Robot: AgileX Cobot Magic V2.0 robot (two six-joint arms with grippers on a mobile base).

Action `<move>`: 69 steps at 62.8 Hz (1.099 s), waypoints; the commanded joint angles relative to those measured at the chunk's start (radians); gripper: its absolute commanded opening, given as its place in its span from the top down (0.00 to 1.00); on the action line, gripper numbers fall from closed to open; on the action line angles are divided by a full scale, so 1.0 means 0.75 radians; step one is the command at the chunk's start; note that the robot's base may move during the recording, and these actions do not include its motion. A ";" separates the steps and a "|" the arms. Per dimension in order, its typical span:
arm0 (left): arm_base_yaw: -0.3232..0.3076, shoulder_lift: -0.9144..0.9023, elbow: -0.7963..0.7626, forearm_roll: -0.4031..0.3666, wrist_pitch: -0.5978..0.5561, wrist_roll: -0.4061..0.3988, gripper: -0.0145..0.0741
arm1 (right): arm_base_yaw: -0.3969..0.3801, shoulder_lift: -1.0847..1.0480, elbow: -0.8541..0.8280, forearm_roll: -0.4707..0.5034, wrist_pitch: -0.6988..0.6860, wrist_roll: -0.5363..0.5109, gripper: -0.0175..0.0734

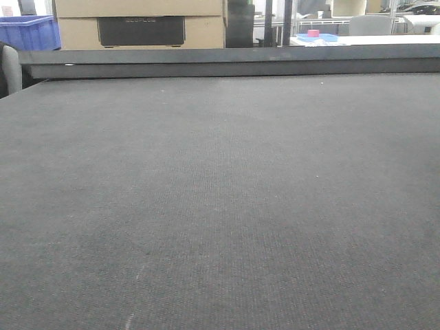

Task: Place valve from conveyor to right shelf box
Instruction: 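Lift both held valves up off the conveyor belt, then drive the base away from the conveyor holding both valves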

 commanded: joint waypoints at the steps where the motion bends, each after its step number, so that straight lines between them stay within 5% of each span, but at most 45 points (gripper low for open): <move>1: -0.005 -0.014 -0.007 -0.004 -0.075 -0.003 0.96 | -0.006 -0.017 -0.009 -0.006 -0.070 -0.007 0.99; 69: -0.005 -0.014 -0.007 -0.004 -0.642 -0.003 0.96 | -0.006 -0.014 -0.009 -0.006 -0.471 -0.007 0.99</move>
